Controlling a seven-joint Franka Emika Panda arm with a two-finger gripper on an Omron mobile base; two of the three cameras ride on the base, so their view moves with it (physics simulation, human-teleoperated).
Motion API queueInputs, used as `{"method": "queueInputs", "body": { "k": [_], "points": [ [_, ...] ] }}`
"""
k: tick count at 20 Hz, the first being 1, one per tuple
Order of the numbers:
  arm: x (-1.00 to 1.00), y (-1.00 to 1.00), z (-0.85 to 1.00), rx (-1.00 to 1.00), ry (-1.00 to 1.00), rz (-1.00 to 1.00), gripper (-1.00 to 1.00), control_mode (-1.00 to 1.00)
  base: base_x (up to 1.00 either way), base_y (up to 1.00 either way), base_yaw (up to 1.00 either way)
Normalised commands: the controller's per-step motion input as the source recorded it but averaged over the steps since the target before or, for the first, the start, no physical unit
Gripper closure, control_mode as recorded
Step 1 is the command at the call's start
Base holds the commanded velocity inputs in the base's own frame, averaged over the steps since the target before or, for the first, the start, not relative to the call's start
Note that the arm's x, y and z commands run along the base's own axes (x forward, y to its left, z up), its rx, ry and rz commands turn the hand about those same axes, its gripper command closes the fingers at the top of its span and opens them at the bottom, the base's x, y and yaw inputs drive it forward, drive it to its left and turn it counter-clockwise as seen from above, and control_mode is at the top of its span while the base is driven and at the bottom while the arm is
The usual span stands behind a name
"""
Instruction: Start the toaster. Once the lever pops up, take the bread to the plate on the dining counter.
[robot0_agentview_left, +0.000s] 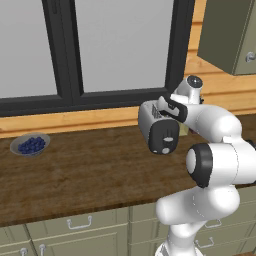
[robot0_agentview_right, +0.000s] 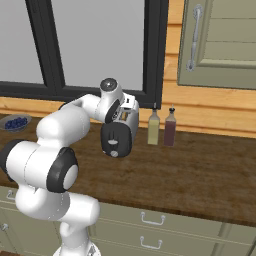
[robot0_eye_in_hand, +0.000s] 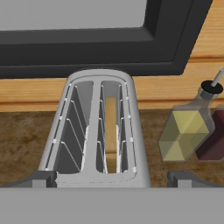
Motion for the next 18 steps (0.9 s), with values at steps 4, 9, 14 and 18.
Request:
{"method": "queueInputs", "body": {
  "k": [4,9,14,18],
  "points": [
    [0.00,0.00,0.00,0.00,0.00,0.00,-1.00,-1.00,0.00,0.00,0.00],
    [0.00,0.00,0.00,0.00,0.00,0.00,-1.00,-1.00,0.00,0.00,0.00],
    [0.00,0.00,0.00,0.00,0.00,0.00,-1.00,-1.00,0.00,0.00,0.00],
    [0.00,0.00,0.00,0.00,0.00,0.00,-1.00,-1.00,0.00,0.00,0.00]
  ]
}}
